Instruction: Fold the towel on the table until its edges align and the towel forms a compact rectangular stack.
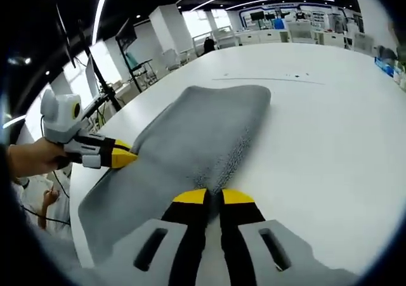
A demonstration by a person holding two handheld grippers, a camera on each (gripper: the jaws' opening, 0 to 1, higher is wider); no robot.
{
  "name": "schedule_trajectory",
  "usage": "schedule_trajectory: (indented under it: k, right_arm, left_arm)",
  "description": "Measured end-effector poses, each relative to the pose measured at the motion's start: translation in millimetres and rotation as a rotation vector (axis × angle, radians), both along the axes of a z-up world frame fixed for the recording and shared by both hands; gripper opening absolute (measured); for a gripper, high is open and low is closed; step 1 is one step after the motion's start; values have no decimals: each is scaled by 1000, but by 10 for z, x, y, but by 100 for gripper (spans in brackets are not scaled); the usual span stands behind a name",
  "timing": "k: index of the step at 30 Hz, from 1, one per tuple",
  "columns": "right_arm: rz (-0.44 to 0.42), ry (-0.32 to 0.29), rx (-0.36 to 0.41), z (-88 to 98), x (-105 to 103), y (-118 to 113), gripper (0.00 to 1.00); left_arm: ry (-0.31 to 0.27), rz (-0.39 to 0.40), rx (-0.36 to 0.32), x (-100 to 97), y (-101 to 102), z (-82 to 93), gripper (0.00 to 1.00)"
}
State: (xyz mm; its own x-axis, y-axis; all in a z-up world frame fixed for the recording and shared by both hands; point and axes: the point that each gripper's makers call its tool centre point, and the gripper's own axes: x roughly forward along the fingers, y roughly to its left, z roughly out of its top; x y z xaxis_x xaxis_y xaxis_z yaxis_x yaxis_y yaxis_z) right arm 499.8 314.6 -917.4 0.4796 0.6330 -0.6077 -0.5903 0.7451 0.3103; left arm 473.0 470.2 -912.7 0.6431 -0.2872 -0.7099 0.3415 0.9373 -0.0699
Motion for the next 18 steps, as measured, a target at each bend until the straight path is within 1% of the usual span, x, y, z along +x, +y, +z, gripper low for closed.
schedule_trajectory:
  k: [3, 4, 7, 8, 9, 14, 18]
  right_arm:
    - [-32, -3, -9, 25, -32, -217, 5]
    - [-42, -4, -14, 29, -34, -279, 5]
    - [-79, -8, -33, 37, -40, -536, 4]
    - [-82, -7, -34, 37, -42, -565, 4]
    - [-92, -7, -38, 37, -49, -652, 4]
    - [-142, -13, -68, 45, -76, -970, 4]
    - [-173, -11, -73, 44, -102, -1146, 4]
  left_arm:
    - [-3, -35, -1, 4, -201, 5, 9]
    - [-6, -67, -1, 4, -299, 6, 9]
    - [-6, -115, -12, -11, -530, 2, 9]
    - [-11, -133, -5, -11, -622, 4, 9]
    - [-13, -138, -4, -10, -653, 5, 9]
    - [-16, -193, -8, -5, -1003, 6, 8]
    - [-19, -217, -13, -7, -1162, 4, 8]
